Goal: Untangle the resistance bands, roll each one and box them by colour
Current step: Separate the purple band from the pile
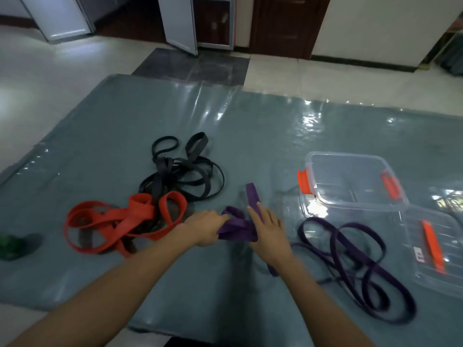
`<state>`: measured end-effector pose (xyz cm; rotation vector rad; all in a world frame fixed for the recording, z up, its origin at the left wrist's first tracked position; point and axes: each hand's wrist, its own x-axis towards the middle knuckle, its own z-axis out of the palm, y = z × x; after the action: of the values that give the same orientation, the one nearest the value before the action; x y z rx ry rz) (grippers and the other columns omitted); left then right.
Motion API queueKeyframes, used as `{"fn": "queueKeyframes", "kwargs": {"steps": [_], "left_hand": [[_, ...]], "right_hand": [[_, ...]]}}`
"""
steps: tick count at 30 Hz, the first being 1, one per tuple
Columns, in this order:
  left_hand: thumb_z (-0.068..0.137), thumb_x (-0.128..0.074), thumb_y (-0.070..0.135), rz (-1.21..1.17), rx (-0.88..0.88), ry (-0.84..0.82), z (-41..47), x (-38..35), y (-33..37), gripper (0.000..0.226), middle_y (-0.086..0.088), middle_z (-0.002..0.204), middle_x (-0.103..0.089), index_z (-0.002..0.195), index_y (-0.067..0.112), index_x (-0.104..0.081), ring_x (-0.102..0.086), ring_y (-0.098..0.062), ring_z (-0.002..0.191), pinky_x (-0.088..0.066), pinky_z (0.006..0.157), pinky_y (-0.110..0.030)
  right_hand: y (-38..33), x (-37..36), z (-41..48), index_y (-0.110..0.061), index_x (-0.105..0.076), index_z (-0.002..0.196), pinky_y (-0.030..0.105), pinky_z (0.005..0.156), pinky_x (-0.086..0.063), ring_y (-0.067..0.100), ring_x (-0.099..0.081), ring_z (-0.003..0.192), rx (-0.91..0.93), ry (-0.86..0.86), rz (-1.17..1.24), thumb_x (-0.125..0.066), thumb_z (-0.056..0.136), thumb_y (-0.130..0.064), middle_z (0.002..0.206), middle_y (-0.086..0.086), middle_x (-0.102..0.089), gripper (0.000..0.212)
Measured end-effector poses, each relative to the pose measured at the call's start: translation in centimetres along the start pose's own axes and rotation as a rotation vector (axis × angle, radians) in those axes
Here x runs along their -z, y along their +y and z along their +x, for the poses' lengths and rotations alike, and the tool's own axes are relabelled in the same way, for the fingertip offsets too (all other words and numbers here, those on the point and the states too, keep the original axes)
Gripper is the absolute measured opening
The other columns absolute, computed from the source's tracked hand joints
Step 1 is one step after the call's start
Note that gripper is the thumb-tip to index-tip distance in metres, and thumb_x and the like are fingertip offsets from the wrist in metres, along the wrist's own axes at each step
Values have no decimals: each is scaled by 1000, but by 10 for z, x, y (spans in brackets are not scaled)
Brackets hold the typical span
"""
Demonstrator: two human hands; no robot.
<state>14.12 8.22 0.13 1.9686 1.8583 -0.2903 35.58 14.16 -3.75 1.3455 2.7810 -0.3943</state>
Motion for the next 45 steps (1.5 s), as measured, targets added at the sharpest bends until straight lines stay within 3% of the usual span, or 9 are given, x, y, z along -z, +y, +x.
{"fn": "queueKeyframes", "kwargs": {"steps": [5, 11, 14, 20, 26, 29, 31, 37, 45], "left_hand": [[90, -52, 20, 23, -9, 46, 1, -34, 16, 35, -8, 122, -62, 124, 19, -47, -60, -32, 113, -45, 83, -42], [81, -69, 30, 159, -73, 209, 11, -66, 11, 59, -8, 153, -36, 136, 23, -48, -35, -28, 139, -37, 103, -44], [77, -74, 37, 108, -78, 241, 20, -71, 2, 74, -14, 165, -16, 141, 18, -41, -15, -32, 152, -36, 110, -51], [71, -75, 65, 151, -175, 159, 70, -44, -20, 132, -9, 167, 25, 161, 22, 11, 25, -30, 153, -6, 124, -58], [75, -70, 54, 244, -404, -65, 113, -35, -9, 113, -7, 170, 0, 162, 20, -7, -4, -26, 157, 4, 123, -62], [76, -67, 51, 161, -470, -7, 120, -36, -7, 87, -9, 156, -39, 150, 17, -34, -39, -29, 141, -21, 121, -48], [81, -65, 51, 108, -492, 71, 120, -33, -6, 61, -6, 125, -63, 130, 19, -48, -58, -29, 117, -37, 100, -38], [78, -68, 49, -89, -477, 231, 109, -19, 35, 49, 5, 115, -66, 119, 25, -54, -60, -21, 110, -39, 92, -35], [78, -70, 38, -187, -519, 396, 92, -6, 172, 55, 1, 119, -67, 129, 24, -56, -61, -24, 109, -41, 90, -38]], "right_hand": [[24, -27, 1, -31, -17, 159, 51, 123, -10, 32, -1, 155, -10, -176, -55, -65, 87, -40, 169, 8, 3, 87], [25, -49, 0, -26, -16, 159, 51, 118, -30, 38, -20, 149, -175, -273, 189, -63, 91, -33, 167, 15, -1, 83], [20, -54, 2, -19, -31, 153, 48, 113, -37, 39, -34, 140, -215, -160, 221, -65, 90, -20, 162, 16, -21, 72], [4, -53, 4, -9, -39, 147, 41, 91, -48, 37, -56, 107, -286, -8, 418, -57, 85, 2, 122, 18, -59, 65], [7, -53, 2, -15, -51, 124, 37, 77, -47, 32, -57, 99, -398, -23, 409, -56, 85, -5, 109, 13, -61, 40], [7, -52, 0, -15, -54, 121, 41, 80, -50, 30, -57, 98, -419, 4, 434, -57, 85, -6, 108, 10, -62, 37], [6, -47, 0, -16, -56, 118, 43, 80, -52, 28, -58, 95, -450, 32, 487, -58, 84, -7, 105, 8, -63, 36], [39, -7, -30, -16, -59, 110, 41, 80, -49, 24, -56, 94, -434, 172, 559, -59, 84, -4, 99, 3, -63, 29], [136, 71, -124, -14, -67, 122, 37, 88, -48, 28, -60, 98, -339, 372, 415, -78, 71, 2, 109, 5, -71, 55]]}}
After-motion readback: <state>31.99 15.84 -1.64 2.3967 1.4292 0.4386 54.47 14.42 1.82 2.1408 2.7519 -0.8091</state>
